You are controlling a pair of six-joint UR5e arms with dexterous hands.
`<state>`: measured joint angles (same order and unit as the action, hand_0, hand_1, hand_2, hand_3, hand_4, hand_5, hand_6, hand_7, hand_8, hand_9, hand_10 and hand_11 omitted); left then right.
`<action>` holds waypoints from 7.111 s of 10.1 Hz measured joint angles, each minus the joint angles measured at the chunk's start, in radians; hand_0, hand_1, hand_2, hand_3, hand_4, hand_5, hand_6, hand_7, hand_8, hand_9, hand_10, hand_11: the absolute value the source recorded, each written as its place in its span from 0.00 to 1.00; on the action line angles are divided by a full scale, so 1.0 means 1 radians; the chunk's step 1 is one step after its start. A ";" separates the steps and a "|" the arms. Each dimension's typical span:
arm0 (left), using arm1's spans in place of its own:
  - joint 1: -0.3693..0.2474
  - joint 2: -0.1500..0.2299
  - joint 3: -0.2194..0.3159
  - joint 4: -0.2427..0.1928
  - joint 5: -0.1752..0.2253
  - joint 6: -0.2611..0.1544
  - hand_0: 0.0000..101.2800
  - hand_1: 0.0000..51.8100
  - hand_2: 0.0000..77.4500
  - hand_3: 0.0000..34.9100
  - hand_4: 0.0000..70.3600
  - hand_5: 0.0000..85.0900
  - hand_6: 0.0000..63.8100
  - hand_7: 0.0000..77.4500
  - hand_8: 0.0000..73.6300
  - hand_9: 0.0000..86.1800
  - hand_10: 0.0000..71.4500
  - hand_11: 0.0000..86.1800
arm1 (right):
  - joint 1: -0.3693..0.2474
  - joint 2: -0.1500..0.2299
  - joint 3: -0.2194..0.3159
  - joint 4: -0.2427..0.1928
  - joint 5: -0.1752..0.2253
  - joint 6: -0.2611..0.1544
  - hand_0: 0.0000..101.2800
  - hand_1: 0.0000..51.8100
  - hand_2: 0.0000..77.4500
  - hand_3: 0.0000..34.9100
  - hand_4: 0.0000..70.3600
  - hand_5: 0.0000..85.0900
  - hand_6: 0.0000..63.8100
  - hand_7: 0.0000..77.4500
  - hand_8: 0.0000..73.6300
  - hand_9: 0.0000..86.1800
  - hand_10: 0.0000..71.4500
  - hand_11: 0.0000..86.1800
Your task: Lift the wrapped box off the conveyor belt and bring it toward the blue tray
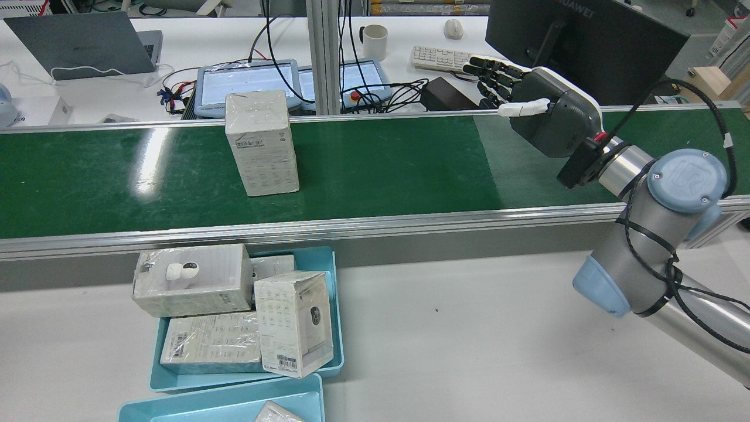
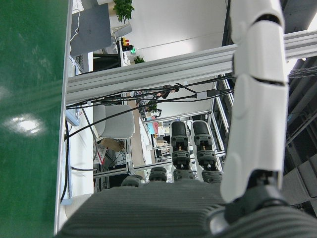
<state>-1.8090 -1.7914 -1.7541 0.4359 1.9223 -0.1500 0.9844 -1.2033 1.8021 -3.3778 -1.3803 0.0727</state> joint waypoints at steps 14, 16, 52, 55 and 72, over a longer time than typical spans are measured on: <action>0.000 0.000 0.000 0.000 0.000 0.000 0.00 0.00 0.01 0.00 0.00 0.01 0.00 0.01 0.01 0.00 0.01 0.00 | 0.003 0.001 -0.003 0.000 0.000 -0.002 0.47 0.22 0.14 0.05 0.36 0.22 0.18 0.33 0.05 0.08 0.00 0.02; 0.000 0.000 0.000 0.000 0.000 0.000 0.00 0.00 0.01 0.00 0.00 0.01 0.00 0.01 0.01 0.00 0.00 0.00 | 0.002 0.001 -0.003 0.000 0.000 -0.002 0.47 0.22 0.14 0.05 0.40 0.24 0.15 0.30 0.05 0.05 0.00 0.02; 0.000 0.000 0.000 0.000 0.000 0.000 0.00 0.00 0.01 0.00 0.00 0.01 0.00 0.01 0.01 0.00 0.00 0.00 | -0.162 0.233 0.102 -0.237 0.008 -0.178 0.47 0.03 0.46 0.06 0.57 0.46 0.55 0.68 0.55 0.82 0.65 0.58; 0.000 0.000 0.000 0.000 0.000 0.000 0.00 0.00 0.01 0.00 0.00 0.01 0.00 0.01 0.01 0.00 0.00 0.00 | -0.315 0.261 0.129 -0.256 0.096 -0.251 0.45 0.03 0.46 0.05 0.57 0.51 0.58 0.81 0.70 0.79 0.76 0.70; 0.000 0.000 0.000 0.000 0.000 0.000 0.00 0.00 0.01 0.00 0.00 0.01 0.00 0.01 0.01 0.00 0.01 0.00 | -0.699 0.349 0.120 -0.250 0.306 -0.428 0.49 0.17 0.18 0.44 0.14 0.10 0.38 1.00 0.00 0.01 0.00 0.01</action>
<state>-1.8089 -1.7914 -1.7541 0.4359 1.9223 -0.1500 0.2851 -0.8542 1.9218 -3.6283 -1.0741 -0.3556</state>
